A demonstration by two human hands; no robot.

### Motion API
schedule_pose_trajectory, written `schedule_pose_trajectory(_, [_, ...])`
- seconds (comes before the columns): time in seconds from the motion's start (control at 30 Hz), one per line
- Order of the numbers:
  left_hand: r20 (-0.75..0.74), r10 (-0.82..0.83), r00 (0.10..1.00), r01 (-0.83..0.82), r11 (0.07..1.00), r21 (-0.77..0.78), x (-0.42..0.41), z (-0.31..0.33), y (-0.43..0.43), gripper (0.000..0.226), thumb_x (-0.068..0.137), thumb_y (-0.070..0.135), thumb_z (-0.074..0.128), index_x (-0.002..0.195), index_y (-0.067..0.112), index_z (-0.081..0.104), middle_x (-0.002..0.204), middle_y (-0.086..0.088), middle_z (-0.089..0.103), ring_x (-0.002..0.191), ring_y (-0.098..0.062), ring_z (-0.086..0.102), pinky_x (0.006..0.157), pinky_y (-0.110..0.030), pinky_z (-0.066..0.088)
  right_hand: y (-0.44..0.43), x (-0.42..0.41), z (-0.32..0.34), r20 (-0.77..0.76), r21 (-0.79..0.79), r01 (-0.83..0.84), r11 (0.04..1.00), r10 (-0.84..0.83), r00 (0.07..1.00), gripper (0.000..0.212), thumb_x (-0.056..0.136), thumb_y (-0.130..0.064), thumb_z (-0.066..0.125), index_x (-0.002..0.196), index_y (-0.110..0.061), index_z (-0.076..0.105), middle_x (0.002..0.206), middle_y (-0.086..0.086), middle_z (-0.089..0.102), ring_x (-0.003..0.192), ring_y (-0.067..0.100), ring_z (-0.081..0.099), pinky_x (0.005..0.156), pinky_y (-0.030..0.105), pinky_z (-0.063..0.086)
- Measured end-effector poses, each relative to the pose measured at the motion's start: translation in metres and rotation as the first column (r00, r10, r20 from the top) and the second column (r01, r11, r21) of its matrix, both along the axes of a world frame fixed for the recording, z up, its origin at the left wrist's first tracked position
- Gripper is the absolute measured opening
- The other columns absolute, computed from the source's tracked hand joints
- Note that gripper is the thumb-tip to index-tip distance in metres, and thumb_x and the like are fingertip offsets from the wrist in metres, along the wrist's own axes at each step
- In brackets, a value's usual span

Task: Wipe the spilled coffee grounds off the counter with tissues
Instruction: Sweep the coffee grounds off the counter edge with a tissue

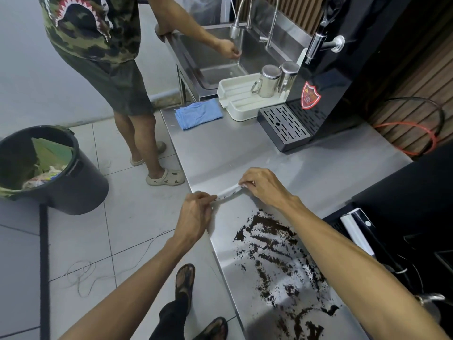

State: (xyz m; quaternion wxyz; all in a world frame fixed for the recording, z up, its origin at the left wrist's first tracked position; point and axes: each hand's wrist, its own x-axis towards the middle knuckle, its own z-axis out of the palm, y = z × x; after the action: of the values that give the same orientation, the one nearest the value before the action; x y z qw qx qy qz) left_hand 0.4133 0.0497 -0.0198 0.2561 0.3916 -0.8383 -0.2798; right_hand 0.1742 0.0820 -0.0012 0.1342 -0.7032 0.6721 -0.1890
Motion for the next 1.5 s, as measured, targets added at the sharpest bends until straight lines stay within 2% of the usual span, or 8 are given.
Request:
schedule_pose_trajectory(0.23, [0.104,-0.022,0.994,0.025,0.999,-0.021,-0.003,-0.006,-0.029,0.02,0.088,0.003,0.061,0.102,0.005,0.076,0.099,-0.01,0.066,0.084,-0.03,0.063,0.074,-0.039,0.055,-0.025,0.0,-0.009,-0.055,0.045,-0.052,0.998,0.054,0.997,0.014,0.087,-0.006,0.067,0.099,-0.005,0.075,0.098,0.005,0.067,0.082,0.018,0.062,0.081,0.036,0.054])
schedule_pose_trajectory(0.4, [0.148,-0.042,0.988,0.043,0.999,-0.003,-0.002,-0.004,-0.036,0.016,0.089,0.02,0.066,0.097,0.013,0.078,0.099,-0.003,0.063,0.073,-0.022,0.064,0.07,-0.035,0.055,-0.022,-0.009,-0.01,-0.082,0.119,-0.109,0.987,0.119,0.989,0.02,0.09,-0.015,0.067,0.108,-0.01,0.073,0.107,0.002,0.064,0.092,0.016,0.056,0.084,0.028,0.048])
schedule_pose_trajectory(0.63, [0.184,-0.054,0.981,0.065,0.997,-0.051,-0.006,-0.001,-0.043,0.012,0.087,0.008,0.067,0.083,0.012,0.078,0.085,-0.004,0.065,0.073,-0.025,0.062,0.062,-0.033,0.052,-0.025,-0.005,-0.013,-0.103,0.035,-0.1,0.994,0.103,0.989,0.009,0.086,-0.011,0.069,0.091,-0.009,0.077,0.092,0.003,0.07,0.081,0.018,0.062,0.073,0.035,0.054])
schedule_pose_trajectory(0.77, [0.245,-0.11,0.963,0.135,0.987,-0.09,-0.007,-0.004,-0.029,0.015,0.087,0.006,0.065,0.094,0.017,0.073,0.074,0.0,0.045,0.06,-0.02,0.042,0.047,-0.035,0.043,-0.011,-0.006,-0.013,-0.175,0.003,-0.138,0.99,0.137,0.975,0.009,0.084,-0.011,0.072,0.091,-0.008,0.077,0.087,0.006,0.069,0.072,0.02,0.063,0.064,0.034,0.056])
schedule_pose_trajectory(0.87, [0.318,-0.147,0.937,0.186,0.978,-0.096,-0.012,-0.009,-0.007,0.019,0.087,0.01,0.067,0.103,0.019,0.071,0.077,0.004,0.034,0.064,-0.016,0.035,0.049,-0.034,0.045,0.01,-0.011,-0.014,-0.18,0.0,-0.147,0.989,0.145,0.973,0.012,0.085,-0.015,0.072,0.094,-0.009,0.076,0.089,0.005,0.07,0.071,0.017,0.062,0.064,0.031,0.057])
schedule_pose_trajectory(1.1, [0.275,-0.173,0.946,0.185,0.983,-0.017,-0.019,-0.008,0.043,0.018,0.098,0.018,0.055,0.105,0.015,0.072,0.08,0.002,0.042,0.064,-0.018,0.047,0.053,-0.028,0.045,0.056,-0.019,-0.013,-0.138,0.074,-0.16,0.984,0.169,0.976,0.015,0.083,-0.013,0.073,0.098,-0.01,0.076,0.092,0.002,0.069,0.074,0.014,0.061,0.066,0.031,0.058])
schedule_pose_trajectory(1.23, [0.241,-0.194,0.951,0.197,0.98,0.009,-0.018,0.0,0.064,0.021,0.099,0.015,0.051,0.103,0.01,0.071,0.08,-0.004,0.046,0.064,-0.024,0.051,0.055,-0.038,0.05,0.078,-0.015,-0.005,-0.126,0.064,-0.159,0.985,0.166,0.978,0.016,0.085,-0.007,0.07,0.1,-0.008,0.075,0.096,0.005,0.07,0.08,0.017,0.065,0.077,0.032,0.059])
schedule_pose_trajectory(1.5, [0.221,-0.217,0.951,0.203,0.975,0.087,-0.018,-0.001,0.1,0.024,0.098,0.004,0.049,0.108,0.009,0.07,0.082,-0.001,0.042,0.066,-0.02,0.045,0.056,-0.029,0.037,0.113,-0.012,0.005,-0.124,0.122,-0.105,0.987,0.12,0.985,0.019,0.089,-0.001,0.064,0.103,-0.009,0.075,0.101,0.005,0.07,0.084,0.014,0.065,0.083,0.027,0.057])
